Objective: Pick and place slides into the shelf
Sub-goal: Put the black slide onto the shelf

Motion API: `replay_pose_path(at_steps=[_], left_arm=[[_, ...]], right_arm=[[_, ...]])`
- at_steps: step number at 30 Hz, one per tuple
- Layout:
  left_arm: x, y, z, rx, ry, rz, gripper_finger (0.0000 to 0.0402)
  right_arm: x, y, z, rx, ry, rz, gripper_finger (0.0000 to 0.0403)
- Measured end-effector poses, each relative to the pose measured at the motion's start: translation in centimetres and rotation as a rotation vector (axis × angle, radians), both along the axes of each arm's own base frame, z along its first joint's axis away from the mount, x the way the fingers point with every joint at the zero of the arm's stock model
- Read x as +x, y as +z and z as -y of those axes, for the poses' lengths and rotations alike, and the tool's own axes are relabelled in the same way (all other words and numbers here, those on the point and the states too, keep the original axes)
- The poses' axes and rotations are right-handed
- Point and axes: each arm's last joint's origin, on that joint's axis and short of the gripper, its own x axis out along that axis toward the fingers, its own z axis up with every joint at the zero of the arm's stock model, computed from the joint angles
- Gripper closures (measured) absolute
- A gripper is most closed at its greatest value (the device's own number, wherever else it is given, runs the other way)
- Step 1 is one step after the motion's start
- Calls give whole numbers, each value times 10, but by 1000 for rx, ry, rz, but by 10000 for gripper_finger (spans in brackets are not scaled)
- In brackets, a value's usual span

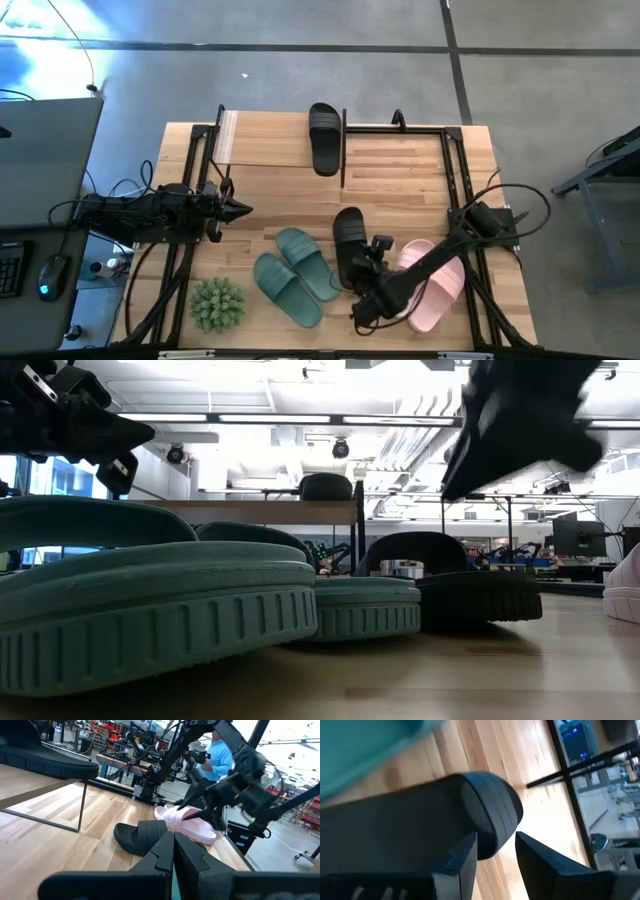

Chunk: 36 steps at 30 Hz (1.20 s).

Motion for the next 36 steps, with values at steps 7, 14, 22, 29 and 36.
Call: replay_pose_path(at_steps=[7,14,22,29,36], left_arm=[[0,0,0,-3,-12,0,401],[0,0,1,-28,-19,3,401],[0,0,1,-28,-19,3,401],[0,0,1,-27,-19,3,401],[0,0,1,-26,-19,3,401]], right_arm=[[-2,-21,12,-25,-18,-8,277],[3,-21,14,-39,25,-36,276],[18,-24,23,9,73,-74,276],[21,-29,39,2,36,-100,276],[16,-46,54,-30,12,-116,276]])
